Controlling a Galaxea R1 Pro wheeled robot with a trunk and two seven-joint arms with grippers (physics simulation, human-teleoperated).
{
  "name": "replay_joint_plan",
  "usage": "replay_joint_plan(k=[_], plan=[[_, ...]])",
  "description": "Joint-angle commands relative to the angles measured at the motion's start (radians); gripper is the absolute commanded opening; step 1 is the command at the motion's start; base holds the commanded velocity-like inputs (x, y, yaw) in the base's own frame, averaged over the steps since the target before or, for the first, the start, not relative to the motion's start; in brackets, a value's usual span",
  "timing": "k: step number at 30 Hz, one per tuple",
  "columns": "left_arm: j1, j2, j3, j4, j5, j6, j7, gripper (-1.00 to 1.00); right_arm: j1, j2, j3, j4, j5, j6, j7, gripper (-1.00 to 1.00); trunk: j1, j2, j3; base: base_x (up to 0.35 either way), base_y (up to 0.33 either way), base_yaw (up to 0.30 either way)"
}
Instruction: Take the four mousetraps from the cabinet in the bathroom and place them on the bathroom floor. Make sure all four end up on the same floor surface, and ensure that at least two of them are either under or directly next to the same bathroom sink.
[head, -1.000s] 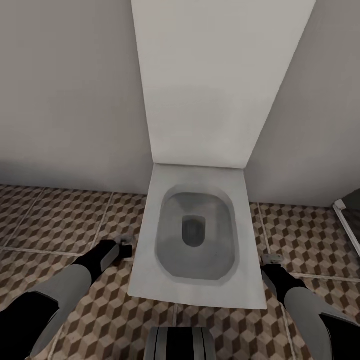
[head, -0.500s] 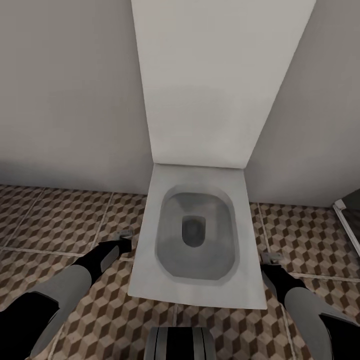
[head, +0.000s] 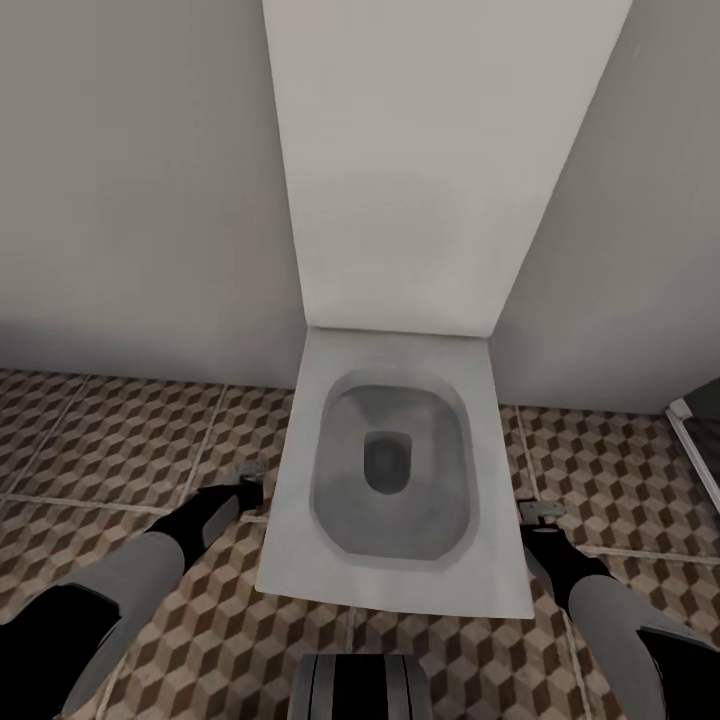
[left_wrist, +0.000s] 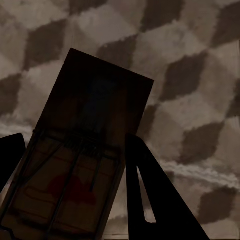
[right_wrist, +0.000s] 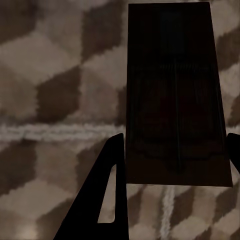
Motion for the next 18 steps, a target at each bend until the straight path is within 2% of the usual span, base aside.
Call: replay_joint_plan(k=[1,7,13,18], plan=[[0.000,-0.001,-0.008,0.005,0.010,0.001,0.006,-1.00,0.000,0.001,-0.006,-0.002,0.009,0.002,0.003,-1.00,0.000,0.000,-0.001,0.000,0.000,0.000],[0.000,-0.003,-0.008,0.016,0.010,-0.006,0.006,-1.00,0.000,0.001,-0.006,0.001,0.008,-0.031,-0.002,-1.00,0.002,-0.001,-0.020,0.000,0.000,0.000],[0.000,0.000,-0.007,0.014,0.012,-0.006,0.006,-1.00,0.000,0.002,-0.005,0.000,0.009,-0.034,-0.003,-1.00,0.002,-0.001,-0.020,0.000,0.000,0.000],[0.000,-0.001,-0.007,0.014,0.012,-0.006,0.006,-1.00,0.000,0.001,-0.005,0.000,0.009,-0.035,-0.003,-1.00,0.004,-0.002,-0.035,0.000,0.000,0.000]])
